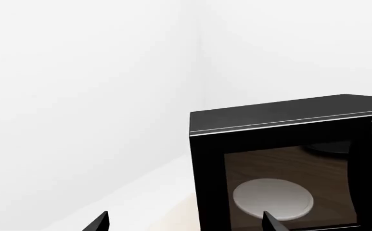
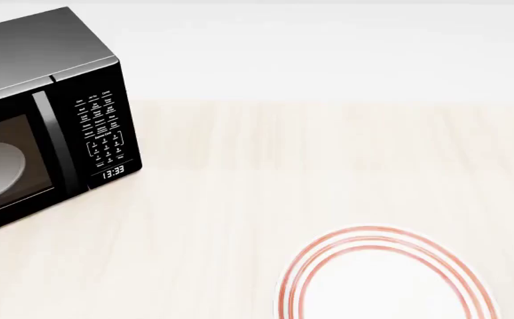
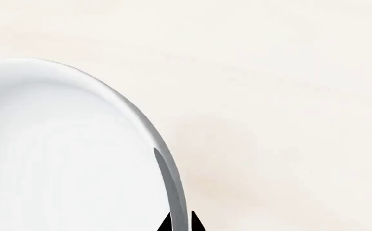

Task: Put the white bowl to the right of the plate.

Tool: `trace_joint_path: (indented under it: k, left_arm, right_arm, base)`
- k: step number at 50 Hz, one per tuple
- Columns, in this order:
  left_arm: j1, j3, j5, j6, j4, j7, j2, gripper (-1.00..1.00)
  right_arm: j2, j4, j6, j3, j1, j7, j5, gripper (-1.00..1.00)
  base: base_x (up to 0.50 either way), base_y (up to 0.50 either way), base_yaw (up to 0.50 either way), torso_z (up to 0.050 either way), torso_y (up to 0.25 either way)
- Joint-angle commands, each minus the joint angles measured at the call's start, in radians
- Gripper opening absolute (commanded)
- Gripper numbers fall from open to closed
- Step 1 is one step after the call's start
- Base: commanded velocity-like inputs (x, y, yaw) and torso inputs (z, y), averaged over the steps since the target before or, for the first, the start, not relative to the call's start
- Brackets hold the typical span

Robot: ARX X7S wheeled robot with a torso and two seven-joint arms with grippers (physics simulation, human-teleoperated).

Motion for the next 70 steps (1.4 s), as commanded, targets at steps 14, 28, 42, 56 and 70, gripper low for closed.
trace_joint_path:
  k: [14, 28, 42, 56, 70]
  left_arm:
    - [0.004, 0.008, 0.003, -0.001, 0.005, -0.009, -0.005, 1.00]
    - [0.005, 0.010, 0.003, 0.000, 0.004, -0.015, -0.008, 1.00]
    - [0.006, 0.011, 0.001, 0.001, 0.004, -0.019, -0.010, 1.00]
    - [0.007, 0.013, -0.002, -0.001, 0.007, -0.021, -0.013, 1.00]
    - [0.009, 0.016, -0.002, 0.002, 0.008, -0.025, -0.016, 1.00]
  right_arm:
    - [-0.073, 0.162, 0.045, -0.002, -0.055, -0.122, -0.009, -1.00]
    - [-0.099, 0.180, 0.036, -0.003, -0.085, -0.137, -0.002, -1.00]
    - [-0.209, 0.402, 0.139, -0.032, -0.072, -0.204, -0.029, -1.00]
    - [-0.243, 0.469, 0.171, -0.043, -0.061, -0.224, -0.046, -1.00]
    - [-0.230, 0.430, 0.147, -0.034, -0.070, -0.213, -0.046, -1.00]
  base:
    - [0.00, 0.00, 0.00, 0.000, 0.001]
    - [0.00, 0.00, 0.00, 0.000, 0.001]
    - [0.00, 0.00, 0.00, 0.000, 0.000]
    - [0.00, 0.00, 0.00, 0.001, 0.001]
    - [0.00, 0.00, 0.00, 0.000, 0.001]
